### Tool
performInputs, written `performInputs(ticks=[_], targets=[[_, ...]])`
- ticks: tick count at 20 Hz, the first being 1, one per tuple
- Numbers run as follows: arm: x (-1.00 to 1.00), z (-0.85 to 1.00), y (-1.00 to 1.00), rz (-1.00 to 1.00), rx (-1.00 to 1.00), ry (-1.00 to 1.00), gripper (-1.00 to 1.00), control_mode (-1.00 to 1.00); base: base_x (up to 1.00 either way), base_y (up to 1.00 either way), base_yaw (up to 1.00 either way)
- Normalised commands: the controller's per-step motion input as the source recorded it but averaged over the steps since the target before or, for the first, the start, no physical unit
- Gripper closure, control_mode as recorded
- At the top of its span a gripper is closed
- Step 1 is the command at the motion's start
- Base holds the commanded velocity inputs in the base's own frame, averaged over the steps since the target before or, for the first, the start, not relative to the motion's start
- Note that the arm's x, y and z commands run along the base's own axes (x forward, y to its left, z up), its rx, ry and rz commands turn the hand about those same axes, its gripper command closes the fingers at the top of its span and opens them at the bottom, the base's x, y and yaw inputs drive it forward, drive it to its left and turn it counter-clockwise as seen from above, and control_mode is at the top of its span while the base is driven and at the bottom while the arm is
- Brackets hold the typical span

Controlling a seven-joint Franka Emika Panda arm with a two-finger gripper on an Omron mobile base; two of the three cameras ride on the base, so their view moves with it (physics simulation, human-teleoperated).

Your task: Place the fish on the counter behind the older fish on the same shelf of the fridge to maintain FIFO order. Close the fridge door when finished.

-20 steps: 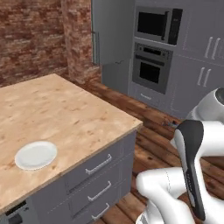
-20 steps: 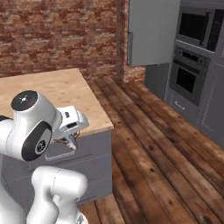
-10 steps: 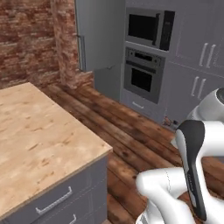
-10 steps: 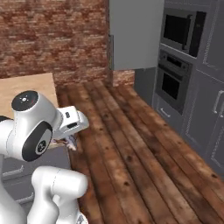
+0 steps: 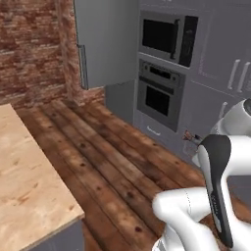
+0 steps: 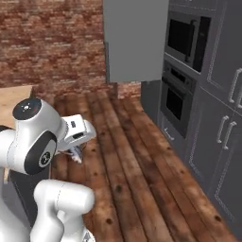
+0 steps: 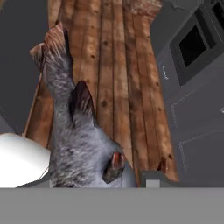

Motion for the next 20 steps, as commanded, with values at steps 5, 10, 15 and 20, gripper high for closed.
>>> performInputs(ticks=[5,10,15,20], targets=[[0.00,0.00,0.00,0.00,0.00,0.00,1.00,1.00,1.00,-0.39,0.26],[0.00,0.00,0.00,0.00,0.00,0.00,1.00,1.00,1.00,-0.01,0.32],[0.00,0.00,0.00,0.00,0.00,0.00,1.00,1.00,1.00,0.00,0.33],[0.00,0.00,0.00,0.00,0.00,0.00,1.00,1.00,1.00,0.00,0.32]])
